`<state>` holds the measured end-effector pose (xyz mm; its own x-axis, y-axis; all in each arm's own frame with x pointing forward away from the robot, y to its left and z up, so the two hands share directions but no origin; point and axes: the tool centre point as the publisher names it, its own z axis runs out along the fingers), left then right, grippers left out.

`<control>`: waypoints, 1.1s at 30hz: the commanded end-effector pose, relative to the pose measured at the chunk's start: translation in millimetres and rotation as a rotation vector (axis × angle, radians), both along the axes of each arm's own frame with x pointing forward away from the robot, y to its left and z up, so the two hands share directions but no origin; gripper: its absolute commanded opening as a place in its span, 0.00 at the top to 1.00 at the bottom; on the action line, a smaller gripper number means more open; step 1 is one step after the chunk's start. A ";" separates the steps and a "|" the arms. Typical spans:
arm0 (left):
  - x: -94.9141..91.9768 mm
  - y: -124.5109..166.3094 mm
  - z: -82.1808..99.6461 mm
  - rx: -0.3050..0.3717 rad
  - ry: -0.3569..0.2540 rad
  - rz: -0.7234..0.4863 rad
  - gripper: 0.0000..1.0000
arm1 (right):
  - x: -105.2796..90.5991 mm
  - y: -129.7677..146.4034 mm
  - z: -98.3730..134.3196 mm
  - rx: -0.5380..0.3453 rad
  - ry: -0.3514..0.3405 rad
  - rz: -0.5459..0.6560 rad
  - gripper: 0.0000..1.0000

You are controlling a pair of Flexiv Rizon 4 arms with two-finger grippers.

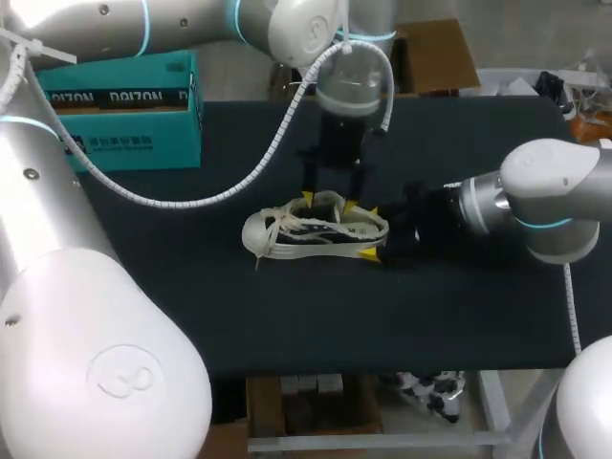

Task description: Open the shoe tongue, take the insole out of the shoe, put the insole back into the shoe, and pack the shoe into the shoebox

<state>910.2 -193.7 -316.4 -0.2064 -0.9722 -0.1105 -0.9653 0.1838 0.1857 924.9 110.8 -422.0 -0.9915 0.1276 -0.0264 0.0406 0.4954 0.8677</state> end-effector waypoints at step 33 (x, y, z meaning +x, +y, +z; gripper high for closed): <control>-20.4 99.8 16.3 -0.230 -0.117 0.157 1.00 | 1.0 2.0 -2.7 0.002 -0.001 0.000 1.00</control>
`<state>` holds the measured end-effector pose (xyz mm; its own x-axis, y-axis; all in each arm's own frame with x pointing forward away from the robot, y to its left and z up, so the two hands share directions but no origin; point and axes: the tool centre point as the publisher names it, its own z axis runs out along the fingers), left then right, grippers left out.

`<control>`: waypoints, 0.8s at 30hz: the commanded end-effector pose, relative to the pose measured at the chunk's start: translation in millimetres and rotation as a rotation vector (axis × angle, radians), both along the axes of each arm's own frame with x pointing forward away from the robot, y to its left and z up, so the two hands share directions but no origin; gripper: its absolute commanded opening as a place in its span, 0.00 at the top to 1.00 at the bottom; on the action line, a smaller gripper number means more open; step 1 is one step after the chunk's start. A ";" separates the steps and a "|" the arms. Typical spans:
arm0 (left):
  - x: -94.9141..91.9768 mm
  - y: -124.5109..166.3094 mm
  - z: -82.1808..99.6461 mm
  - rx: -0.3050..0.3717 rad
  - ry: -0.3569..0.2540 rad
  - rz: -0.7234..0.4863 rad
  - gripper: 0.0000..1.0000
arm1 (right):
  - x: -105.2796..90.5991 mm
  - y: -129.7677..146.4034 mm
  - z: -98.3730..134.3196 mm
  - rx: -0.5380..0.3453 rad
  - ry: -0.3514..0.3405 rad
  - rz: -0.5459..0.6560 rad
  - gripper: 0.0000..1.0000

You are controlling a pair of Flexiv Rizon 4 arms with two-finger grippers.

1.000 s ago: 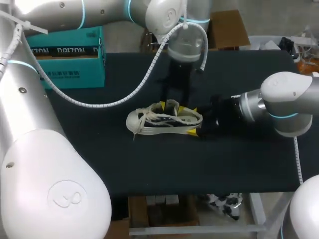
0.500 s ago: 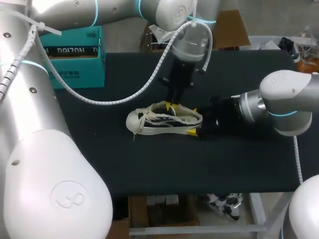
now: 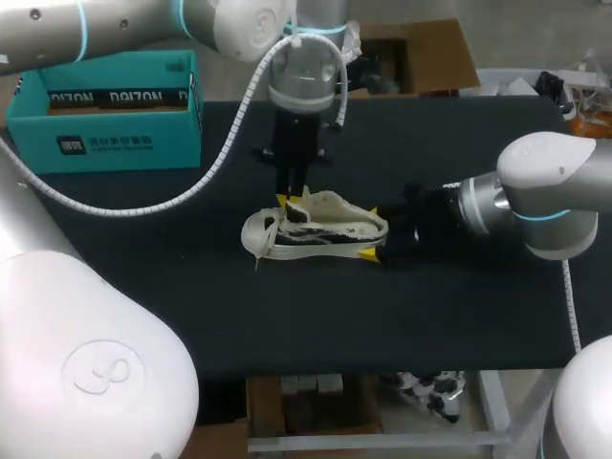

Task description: Open the shoe tongue, take the insole out of the shoe, put the insole back into the shoe, and pack the shoe into the shoebox

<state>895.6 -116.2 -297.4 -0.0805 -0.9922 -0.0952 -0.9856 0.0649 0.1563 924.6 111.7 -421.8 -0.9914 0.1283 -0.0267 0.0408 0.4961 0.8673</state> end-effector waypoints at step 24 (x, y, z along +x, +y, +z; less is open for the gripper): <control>-3.1 42.3 7.5 -0.240 -0.150 -0.099 0.00 | 1.3 1.2 -2.9 0.003 -0.001 0.001 1.00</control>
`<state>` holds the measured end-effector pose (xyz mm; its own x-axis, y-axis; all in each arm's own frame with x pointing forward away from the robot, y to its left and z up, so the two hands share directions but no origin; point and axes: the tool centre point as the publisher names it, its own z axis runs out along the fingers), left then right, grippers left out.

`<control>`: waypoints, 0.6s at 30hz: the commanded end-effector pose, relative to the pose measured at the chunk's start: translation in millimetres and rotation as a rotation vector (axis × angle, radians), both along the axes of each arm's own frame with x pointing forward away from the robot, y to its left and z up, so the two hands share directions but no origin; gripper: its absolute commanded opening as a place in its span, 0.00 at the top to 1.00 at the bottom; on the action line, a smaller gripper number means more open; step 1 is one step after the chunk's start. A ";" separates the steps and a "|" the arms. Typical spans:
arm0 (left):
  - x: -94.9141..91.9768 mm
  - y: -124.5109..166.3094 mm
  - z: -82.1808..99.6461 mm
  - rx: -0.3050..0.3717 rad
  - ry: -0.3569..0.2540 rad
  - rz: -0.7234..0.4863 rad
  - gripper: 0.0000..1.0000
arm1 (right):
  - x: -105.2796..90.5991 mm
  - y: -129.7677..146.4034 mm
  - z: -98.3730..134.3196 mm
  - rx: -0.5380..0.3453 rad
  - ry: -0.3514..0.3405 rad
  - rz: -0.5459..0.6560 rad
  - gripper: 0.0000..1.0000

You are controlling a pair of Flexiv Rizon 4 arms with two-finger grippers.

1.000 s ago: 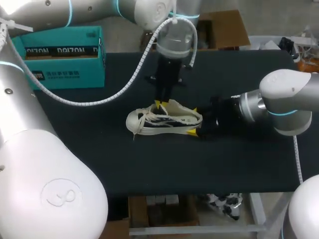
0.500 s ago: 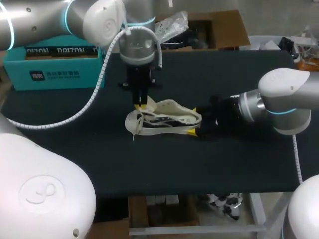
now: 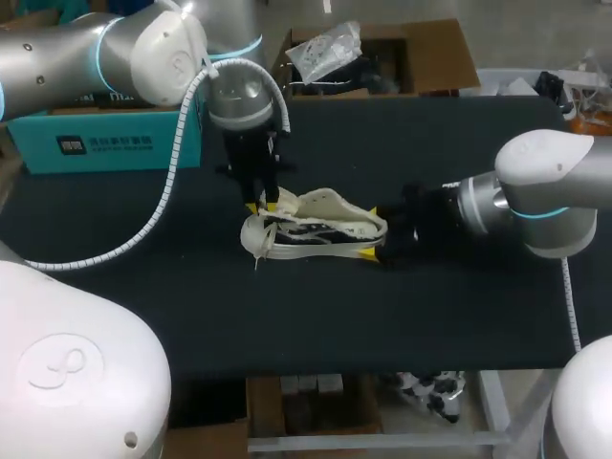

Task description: Open the shoe tongue, take the insole out of the shoe, put the insole back into the shoe, and pack the shoe into the shoebox

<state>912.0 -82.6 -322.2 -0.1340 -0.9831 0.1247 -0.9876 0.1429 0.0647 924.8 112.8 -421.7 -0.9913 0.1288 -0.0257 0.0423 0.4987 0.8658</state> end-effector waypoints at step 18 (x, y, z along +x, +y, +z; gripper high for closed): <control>-17.2 -27.7 95.8 -0.076 -0.085 -1.430 1.00 | 1.2 0.1 -3.0 0.006 -0.002 0.001 1.00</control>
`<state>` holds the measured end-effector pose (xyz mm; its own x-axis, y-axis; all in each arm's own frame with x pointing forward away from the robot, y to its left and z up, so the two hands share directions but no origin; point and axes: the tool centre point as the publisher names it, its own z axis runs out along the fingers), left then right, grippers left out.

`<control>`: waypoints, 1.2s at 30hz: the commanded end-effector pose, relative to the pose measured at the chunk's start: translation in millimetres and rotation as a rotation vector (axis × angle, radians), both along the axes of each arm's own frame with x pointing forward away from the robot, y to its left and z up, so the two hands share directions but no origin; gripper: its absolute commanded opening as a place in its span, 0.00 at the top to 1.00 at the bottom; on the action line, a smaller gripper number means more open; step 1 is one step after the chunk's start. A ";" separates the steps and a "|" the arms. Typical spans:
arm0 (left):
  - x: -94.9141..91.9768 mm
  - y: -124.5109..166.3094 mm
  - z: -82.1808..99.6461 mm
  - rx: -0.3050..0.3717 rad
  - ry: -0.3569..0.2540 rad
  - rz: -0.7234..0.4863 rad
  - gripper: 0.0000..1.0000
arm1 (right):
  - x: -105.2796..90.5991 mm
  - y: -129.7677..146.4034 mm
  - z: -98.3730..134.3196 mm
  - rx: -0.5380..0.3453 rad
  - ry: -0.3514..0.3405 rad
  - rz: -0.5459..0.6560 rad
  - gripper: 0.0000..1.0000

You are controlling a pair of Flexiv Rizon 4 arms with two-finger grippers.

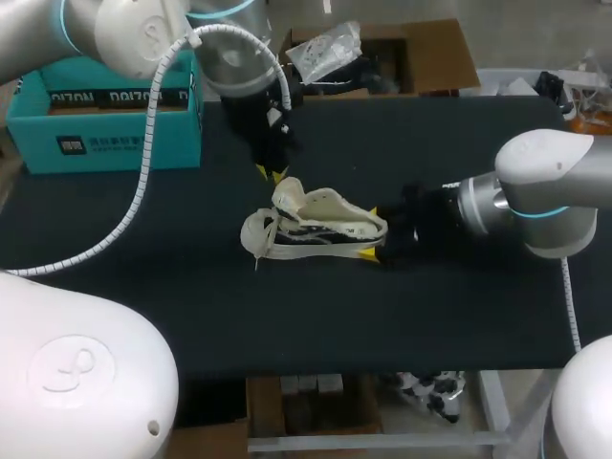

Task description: Open the shoe tongue, take the insole out of the shoe, put the insole back into the shoe, and pack the shoe into the shoebox

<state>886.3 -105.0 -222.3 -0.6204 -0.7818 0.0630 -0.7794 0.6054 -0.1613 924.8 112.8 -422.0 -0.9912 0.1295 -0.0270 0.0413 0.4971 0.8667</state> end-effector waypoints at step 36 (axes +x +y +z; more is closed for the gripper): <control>15.3 -59.0 -99.1 -0.042 0.009 -0.864 1.00 | 1.2 0.1 -2.6 0.004 0.000 0.002 1.00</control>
<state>898.8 -154.4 -308.1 -0.9949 -0.0372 0.0937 -0.0557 0.9774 -0.2040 924.6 112.7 -422.1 -0.9911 0.1300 -0.0280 0.0406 0.4961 0.8673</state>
